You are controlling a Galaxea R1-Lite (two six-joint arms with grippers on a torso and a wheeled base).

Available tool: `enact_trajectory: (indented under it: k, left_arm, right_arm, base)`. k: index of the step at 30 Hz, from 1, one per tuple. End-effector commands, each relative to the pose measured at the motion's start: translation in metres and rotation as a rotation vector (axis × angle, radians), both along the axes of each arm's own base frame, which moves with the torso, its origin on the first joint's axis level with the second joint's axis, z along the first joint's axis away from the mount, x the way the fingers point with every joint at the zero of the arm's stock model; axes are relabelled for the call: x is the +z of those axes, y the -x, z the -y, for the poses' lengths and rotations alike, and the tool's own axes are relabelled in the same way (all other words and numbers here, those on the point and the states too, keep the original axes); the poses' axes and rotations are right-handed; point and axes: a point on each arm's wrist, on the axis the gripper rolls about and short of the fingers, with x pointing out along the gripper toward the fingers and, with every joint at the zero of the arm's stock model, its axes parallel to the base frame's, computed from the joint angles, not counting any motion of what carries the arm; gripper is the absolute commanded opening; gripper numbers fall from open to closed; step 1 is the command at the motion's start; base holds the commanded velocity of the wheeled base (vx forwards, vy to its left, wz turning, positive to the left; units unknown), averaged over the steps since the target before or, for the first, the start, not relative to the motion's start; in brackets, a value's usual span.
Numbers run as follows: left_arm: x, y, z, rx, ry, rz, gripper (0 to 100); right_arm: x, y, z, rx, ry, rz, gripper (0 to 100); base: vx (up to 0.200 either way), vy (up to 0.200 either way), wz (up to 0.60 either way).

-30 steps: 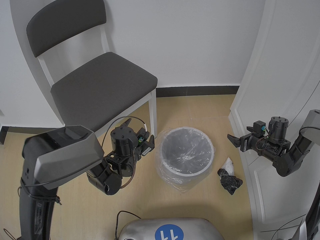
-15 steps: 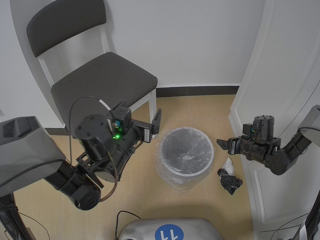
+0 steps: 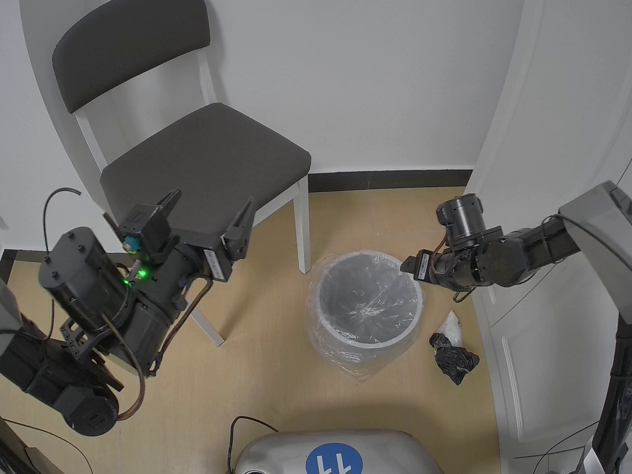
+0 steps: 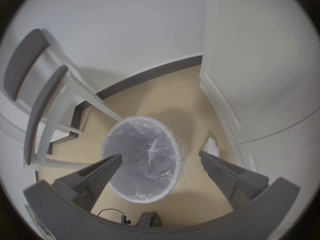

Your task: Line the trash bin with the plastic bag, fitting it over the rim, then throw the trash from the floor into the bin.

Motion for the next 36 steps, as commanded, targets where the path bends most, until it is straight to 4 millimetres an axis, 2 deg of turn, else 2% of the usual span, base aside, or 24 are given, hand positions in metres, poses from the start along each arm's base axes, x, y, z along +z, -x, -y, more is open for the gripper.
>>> enact_trajectory:
  k: [1, 12, 18, 25, 29, 33, 36]
  left_arm:
    - [0.019, 0.023, -0.019, 0.006, 0.046, 0.053, 100]
    - [0.026, 0.031, -0.022, 0.012, 0.021, 0.088, 100]
    - [0.024, 0.031, -0.021, 0.009, 0.014, 0.081, 100]
    - [0.023, 0.032, -0.021, 0.007, 0.009, 0.078, 100]
    - [0.022, 0.033, -0.022, 0.01, -0.004, 0.079, 100]
    - [0.021, 0.034, -0.022, 0.011, -0.011, 0.079, 100]
    - [0.02, 0.034, -0.022, 0.011, -0.014, 0.075, 100]
  right_arm:
    - [-0.043, -0.017, -0.015, -0.025, 0.031, -0.086, 100]
    - [-0.085, -0.035, -0.011, -0.054, 0.05, -0.139, 100]
    - [-0.097, -0.048, -0.006, -0.08, 0.036, -0.136, 100]
    - [-0.103, -0.053, -0.008, -0.103, -0.019, -0.119, 100]
    - [-0.11, -0.05, -0.007, -0.097, -0.004, -0.14, 100]
    - [-0.119, -0.039, -0.004, -0.055, 0.019, -0.193, 100]
    - [-0.123, -0.033, 0.005, -0.017, 0.06, -0.222, 100]
  base:
    - [0.0, 0.0, 0.0]
    - [0.0, 0.0, 0.0]
    - [0.0, 0.0, 0.0]
    - [0.0, 0.0, 0.0]
    - [0.0, 0.0, 0.0]
    - [0.0, 0.0, 0.0]
    - [0.0, 0.0, 0.0]
